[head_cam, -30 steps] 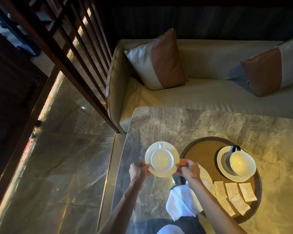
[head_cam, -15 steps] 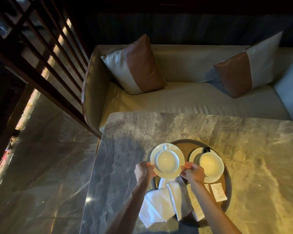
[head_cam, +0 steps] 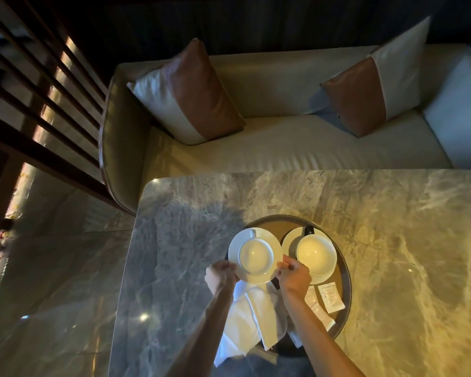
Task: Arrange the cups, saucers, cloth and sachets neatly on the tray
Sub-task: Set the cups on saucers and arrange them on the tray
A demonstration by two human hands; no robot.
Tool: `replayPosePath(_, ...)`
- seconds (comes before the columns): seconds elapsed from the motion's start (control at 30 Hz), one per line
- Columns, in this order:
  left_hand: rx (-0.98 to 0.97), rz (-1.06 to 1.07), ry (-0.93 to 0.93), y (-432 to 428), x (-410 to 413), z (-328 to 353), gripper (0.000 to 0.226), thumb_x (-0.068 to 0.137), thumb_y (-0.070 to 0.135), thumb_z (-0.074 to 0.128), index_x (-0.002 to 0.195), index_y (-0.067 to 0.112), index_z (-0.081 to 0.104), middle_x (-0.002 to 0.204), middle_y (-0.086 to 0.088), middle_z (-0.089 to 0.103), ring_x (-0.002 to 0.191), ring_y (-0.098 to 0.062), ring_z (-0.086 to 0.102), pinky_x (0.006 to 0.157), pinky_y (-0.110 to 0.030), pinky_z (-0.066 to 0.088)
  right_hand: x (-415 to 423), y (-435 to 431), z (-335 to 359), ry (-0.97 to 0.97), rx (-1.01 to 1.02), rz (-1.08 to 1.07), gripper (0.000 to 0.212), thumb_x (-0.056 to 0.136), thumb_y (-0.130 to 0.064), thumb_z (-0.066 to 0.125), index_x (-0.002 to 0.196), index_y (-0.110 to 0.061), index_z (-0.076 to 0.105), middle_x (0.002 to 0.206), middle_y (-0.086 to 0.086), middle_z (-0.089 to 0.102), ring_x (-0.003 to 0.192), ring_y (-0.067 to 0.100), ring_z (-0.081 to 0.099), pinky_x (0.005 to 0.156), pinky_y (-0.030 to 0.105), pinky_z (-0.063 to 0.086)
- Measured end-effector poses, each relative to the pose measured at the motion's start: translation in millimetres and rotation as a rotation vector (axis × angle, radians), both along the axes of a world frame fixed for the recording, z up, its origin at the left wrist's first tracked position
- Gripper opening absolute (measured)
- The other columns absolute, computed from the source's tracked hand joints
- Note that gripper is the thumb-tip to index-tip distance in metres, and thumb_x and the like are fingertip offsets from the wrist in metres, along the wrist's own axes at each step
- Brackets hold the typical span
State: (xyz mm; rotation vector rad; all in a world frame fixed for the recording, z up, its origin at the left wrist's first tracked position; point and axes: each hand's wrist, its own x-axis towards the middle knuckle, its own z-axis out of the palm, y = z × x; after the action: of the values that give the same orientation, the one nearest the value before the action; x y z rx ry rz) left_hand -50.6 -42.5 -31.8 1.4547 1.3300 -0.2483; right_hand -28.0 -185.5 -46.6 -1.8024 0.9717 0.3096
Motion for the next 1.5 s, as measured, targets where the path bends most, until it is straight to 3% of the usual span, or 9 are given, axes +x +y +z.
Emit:
replayPosePath(0.2,-0.031,0.073,-0.002,-2.6,-4.6,-10.8,0.04,0.066,-0.01,0.064,0.044,0.024,0.063,0.051,0.003,0.063,0.061,-0.03,0.068,0.063,-0.051,0.062,-5.3,9.2,1.9,-0.03,-0.073,-0.003,0.025,0.091,-0.004,0.063,0.115,-0.007,0.072,0.114,0.011,0.071,0.11,0.031,0.062,0.105,0.043,0.045)
replayPosePath(0.4,0.002,0.076,-0.006,-2.9,-6.5,-18.9,0.045,0.067,-0.01,0.059,0.04,0.026,0.065,0.055,0.003,0.063,0.069,-0.034,0.069,0.067,-0.051,0.062,-8.1,16.0,6.9,-0.089,-0.095,-0.097,0.012,0.089,0.0,0.061,0.088,-0.01,0.067,0.089,0.005,0.066,0.089,0.022,0.058,0.089,0.038,0.048)
replayPosePath(0.57,0.0,0.06,0.0,-4.3,-7.7,-22.9,0.03,0.069,-0.01,0.053,0.076,0.007,0.077,0.078,-0.015,0.072,0.083,-0.04,0.069,0.075,-0.052,0.06,-12.9,23.1,6.6,-0.077,-0.082,-0.162,0.014,0.089,0.002,0.059,0.08,-0.008,0.063,0.085,0.011,0.064,0.085,0.025,0.056,0.08,0.032,0.044)
replayPosePath(0.73,0.003,0.092,0.011,-7.1,-6.7,-28.2,0.03,0.07,-0.007,0.056,0.085,0.006,0.078,0.087,-0.019,0.074,0.083,-0.039,0.07,0.077,-0.05,0.06,-15.8,25.9,2.2,-0.078,-0.125,-0.163,0.012,0.089,0.002,0.059,0.084,-0.006,0.065,0.085,0.008,0.063,0.085,0.025,0.056,0.078,0.03,0.042)
replayPosePath(0.9,0.001,0.152,0.036,-9.3,-4.7,-29.4,0.025,0.075,-0.007,0.065,0.09,0.007,0.078,0.092,-0.018,0.075,0.083,-0.038,0.07,0.076,-0.049,0.061,-22.0,33.1,0.1,-0.106,-0.098,-0.216,0.014,0.091,0.002,0.058,0.083,-0.008,0.066,0.089,0.006,0.064,0.089,0.024,0.057,0.084,0.031,0.043)
replayPosePath(1.03,-0.003,0.174,0.023,-9.6,-3.4,-30.6,0.023,0.075,-0.005,0.066,0.092,0.007,0.078,0.094,-0.018,0.075,0.086,-0.038,0.07,0.08,-0.049,0.06,-29.5,31.9,-3.5,-0.073,-0.034,-0.199,0.008,0.092,-0.003,0.061,0.097,-0.008,0.063,0.098,0.007,0.065,0.095,0.025,0.058,0.089,0.032,0.044)
replayPosePath(1.27,-0.027,0.125,-0.006,-5.6,-4.3,-31.8,0.024,0.078,-0.005,0.064,0.096,0.004,0.077,0.094,-0.02,0.073,0.086,-0.039,0.07,0.075,-0.051,0.061,-40.8,26.1,-11.1,-0.006,0.005,-0.116,0.019,0.085,-0.008,0.071,0.101,-0.005,0.061,0.099,0.014,0.068,0.095,0.032,0.063,0.095,0.044,0.05)
replayPosePath(1.4,-0.035,0.082,-0.035,-3.4,-8.0,-33.2,0.02,0.081,-0.003,0.066,0.097,0.003,0.076,0.089,-0.017,0.073,0.082,-0.036,0.071,0.072,-0.05,0.062,-36.8,21.8,-9.8,0.041,0.135,-0.205,0.021,0.084,-0.005,0.072,0.077,-0.023,0.063,0.081,-0.001,0.067,0.082,0.022,0.062,0.082,0.035,0.05)
replayPosePath(1.5,-0.042,0.041,-0.039,-1.0,-8.8,-34.6,0.017,0.079,-0.005,0.064,0.088,0.003,0.076,0.078,-0.013,0.072,0.075,-0.034,0.071,0.069,-0.051,0.062,-37.7,20.4,-10.6,0.048,0.167,-0.241,0.024,0.084,-0.005,0.07,0.075,-0.026,0.064,0.079,-0.005,0.066,0.08,0.02,0.062,0.071,0.027,0.046)
